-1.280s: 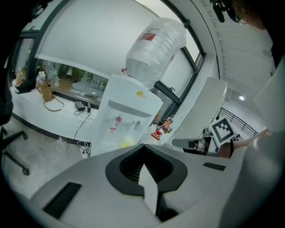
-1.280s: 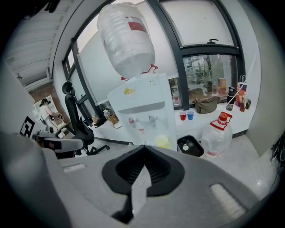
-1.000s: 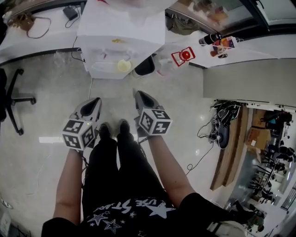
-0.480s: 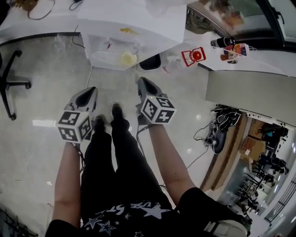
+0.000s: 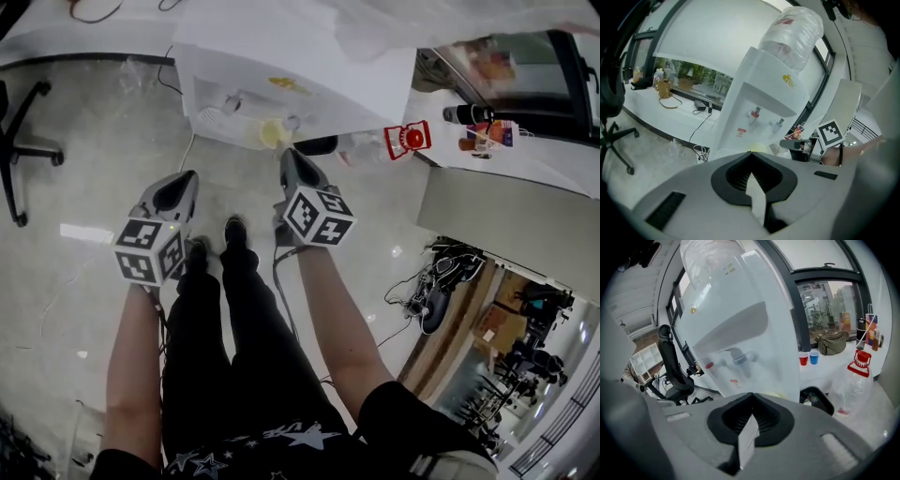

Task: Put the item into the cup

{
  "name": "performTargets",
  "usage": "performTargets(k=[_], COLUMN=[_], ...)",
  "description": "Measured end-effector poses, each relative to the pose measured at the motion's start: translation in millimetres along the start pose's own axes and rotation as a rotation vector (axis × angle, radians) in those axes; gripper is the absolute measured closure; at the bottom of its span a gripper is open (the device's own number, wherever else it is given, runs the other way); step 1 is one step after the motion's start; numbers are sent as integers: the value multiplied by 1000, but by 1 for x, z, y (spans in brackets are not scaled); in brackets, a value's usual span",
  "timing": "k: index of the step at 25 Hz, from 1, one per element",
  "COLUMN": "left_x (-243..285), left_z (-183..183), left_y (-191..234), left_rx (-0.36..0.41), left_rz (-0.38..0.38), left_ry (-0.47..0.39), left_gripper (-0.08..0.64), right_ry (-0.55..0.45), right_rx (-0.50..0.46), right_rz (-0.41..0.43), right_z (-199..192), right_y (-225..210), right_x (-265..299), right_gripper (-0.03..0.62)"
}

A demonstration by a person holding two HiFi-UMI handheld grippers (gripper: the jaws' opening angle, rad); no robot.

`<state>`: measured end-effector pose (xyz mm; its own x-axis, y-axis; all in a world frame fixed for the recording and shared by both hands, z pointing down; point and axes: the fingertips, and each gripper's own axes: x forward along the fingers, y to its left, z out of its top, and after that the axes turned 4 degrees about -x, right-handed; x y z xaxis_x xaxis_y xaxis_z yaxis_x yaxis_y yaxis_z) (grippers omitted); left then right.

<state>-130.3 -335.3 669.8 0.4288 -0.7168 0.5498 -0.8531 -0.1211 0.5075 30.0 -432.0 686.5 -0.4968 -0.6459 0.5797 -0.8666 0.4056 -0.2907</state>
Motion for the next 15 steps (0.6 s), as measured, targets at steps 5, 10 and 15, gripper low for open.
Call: performTargets(k=[5, 10, 15], left_x=[13, 25, 31], left_z=[2, 6, 9], left_y=[13, 22, 33], left_rx=[-15, -24, -77], left_rz=[17, 19, 23], left_ry=[-4, -5, -12], left_gripper=[555, 555, 555], right_ry=[3, 9, 18], right_rx=[16, -1, -2], right_rz=[-5, -2, -6], right_z=[-2, -2, -5], right_y=[-7, -13, -18], right_x=[25, 42, 57], right_gripper=[591, 591, 591])
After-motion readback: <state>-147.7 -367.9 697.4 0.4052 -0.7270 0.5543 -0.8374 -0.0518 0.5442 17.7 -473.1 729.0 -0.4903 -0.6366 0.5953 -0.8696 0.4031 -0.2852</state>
